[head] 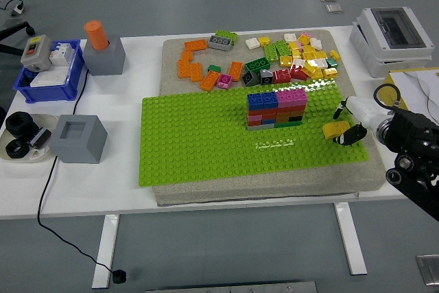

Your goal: Pick up the brick,pile it on top of brick,press brick,pick up the brick,pile it on top of brick,press brick

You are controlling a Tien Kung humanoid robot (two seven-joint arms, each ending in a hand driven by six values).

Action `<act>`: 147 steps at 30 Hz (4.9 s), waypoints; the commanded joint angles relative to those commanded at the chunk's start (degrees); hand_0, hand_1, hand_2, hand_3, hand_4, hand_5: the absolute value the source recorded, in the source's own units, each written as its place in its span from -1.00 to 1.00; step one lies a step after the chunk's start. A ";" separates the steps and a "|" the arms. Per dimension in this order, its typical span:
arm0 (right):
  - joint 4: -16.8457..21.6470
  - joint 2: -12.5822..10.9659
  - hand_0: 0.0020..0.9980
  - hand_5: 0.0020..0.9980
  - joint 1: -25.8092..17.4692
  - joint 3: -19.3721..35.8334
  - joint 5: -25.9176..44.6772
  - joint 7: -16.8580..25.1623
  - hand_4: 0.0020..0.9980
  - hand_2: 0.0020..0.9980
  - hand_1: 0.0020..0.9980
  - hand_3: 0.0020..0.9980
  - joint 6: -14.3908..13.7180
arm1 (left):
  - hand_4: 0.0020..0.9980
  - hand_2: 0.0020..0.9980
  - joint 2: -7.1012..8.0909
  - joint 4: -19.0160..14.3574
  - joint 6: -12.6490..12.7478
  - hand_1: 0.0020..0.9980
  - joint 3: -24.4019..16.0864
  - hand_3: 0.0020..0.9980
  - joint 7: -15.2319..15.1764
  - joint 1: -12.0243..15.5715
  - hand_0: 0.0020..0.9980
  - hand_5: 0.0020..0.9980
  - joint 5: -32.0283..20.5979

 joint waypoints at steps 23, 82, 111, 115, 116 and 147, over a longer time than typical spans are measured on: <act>-1.62 0.27 0.78 -0.77 -0.02 -0.36 0.86 1.08 0.21 0.68 0.64 0.28 -1.07 | 0.23 0.10 0.11 0.00 0.00 0.17 0.14 0.16 0.02 -0.08 0.26 -0.45 0.07; 11.05 -0.96 0.81 -0.82 6.87 0.52 -2.21 -1.83 0.26 0.71 0.68 0.08 0.05 | 0.23 0.11 -0.12 0.00 0.01 0.17 0.46 0.16 -0.09 0.07 0.26 -0.44 -0.12; 4.57 10.12 0.82 -0.80 11.59 -2.97 -1.71 -2.47 0.31 0.72 0.69 0.08 0.59 | 0.23 0.11 0.36 0.00 -0.05 0.17 0.34 0.16 0.10 -0.21 0.26 -0.44 0.15; 4.64 10.53 0.82 -0.80 11.48 -2.88 -1.82 -2.59 0.31 0.72 0.69 0.08 0.60 | 0.23 0.11 0.37 0.00 -0.05 0.17 0.27 0.16 0.11 -0.19 0.26 -0.44 0.19; 4.66 10.62 0.82 -0.80 11.47 -2.88 -1.84 -2.62 0.31 0.72 0.69 0.08 0.60 | 0.23 0.11 0.37 0.00 -0.06 0.17 0.27 0.16 0.10 -0.20 0.26 -0.44 0.19; 3.41 12.85 0.82 -0.70 11.88 -3.47 -1.80 -3.29 0.35 0.73 0.70 0.08 0.88 | 0.23 0.11 0.39 0.00 -0.02 0.18 0.27 0.16 0.16 -0.24 0.26 -0.44 0.35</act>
